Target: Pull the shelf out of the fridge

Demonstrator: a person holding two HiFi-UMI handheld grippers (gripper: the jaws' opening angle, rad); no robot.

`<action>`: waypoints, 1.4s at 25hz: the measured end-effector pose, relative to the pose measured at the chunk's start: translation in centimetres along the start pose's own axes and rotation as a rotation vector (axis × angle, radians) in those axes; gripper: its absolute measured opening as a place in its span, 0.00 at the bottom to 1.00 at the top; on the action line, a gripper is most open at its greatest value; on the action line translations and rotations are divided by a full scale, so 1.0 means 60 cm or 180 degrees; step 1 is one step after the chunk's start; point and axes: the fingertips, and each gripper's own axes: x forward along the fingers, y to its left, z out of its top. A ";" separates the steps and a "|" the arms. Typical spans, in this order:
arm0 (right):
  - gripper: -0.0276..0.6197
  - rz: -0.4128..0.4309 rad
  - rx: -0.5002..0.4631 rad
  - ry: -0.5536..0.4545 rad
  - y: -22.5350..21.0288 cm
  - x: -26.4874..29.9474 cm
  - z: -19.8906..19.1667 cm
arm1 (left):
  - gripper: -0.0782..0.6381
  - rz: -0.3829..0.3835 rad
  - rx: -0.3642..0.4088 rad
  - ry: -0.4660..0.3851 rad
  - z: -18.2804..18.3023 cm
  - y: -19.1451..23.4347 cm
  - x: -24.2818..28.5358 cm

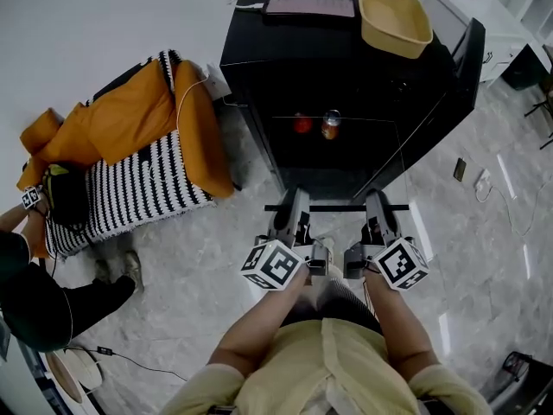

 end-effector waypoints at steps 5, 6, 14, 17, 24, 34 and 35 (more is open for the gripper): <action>0.25 0.0015 -0.0004 -0.0056 0.022 -0.022 0.010 | 0.25 -0.0036 -0.0014 0.0002 0.010 -0.019 -0.017; 0.25 0.0016 -0.0012 -0.0064 0.026 -0.026 0.011 | 0.25 -0.0038 -0.0019 0.0007 0.012 -0.023 -0.021; 0.25 0.0052 -0.0055 -0.0074 0.057 -0.055 0.011 | 0.25 -0.0054 -0.0018 0.0012 0.029 -0.041 -0.053; 0.25 0.0063 -0.0068 -0.0058 0.064 -0.064 0.009 | 0.25 -0.0050 -0.0024 -0.0001 0.031 -0.045 -0.065; 0.26 0.0090 -0.0086 -0.0027 0.078 -0.086 0.005 | 0.25 -0.0042 -0.0033 -0.0012 0.037 -0.055 -0.091; 0.26 0.0140 -0.0060 0.0002 0.105 -0.109 0.003 | 0.25 -0.0092 -0.0005 -0.0059 0.055 -0.076 -0.120; 0.26 0.0146 -0.0067 0.0001 0.108 -0.110 0.004 | 0.25 -0.0089 -0.0009 -0.0060 0.056 -0.077 -0.121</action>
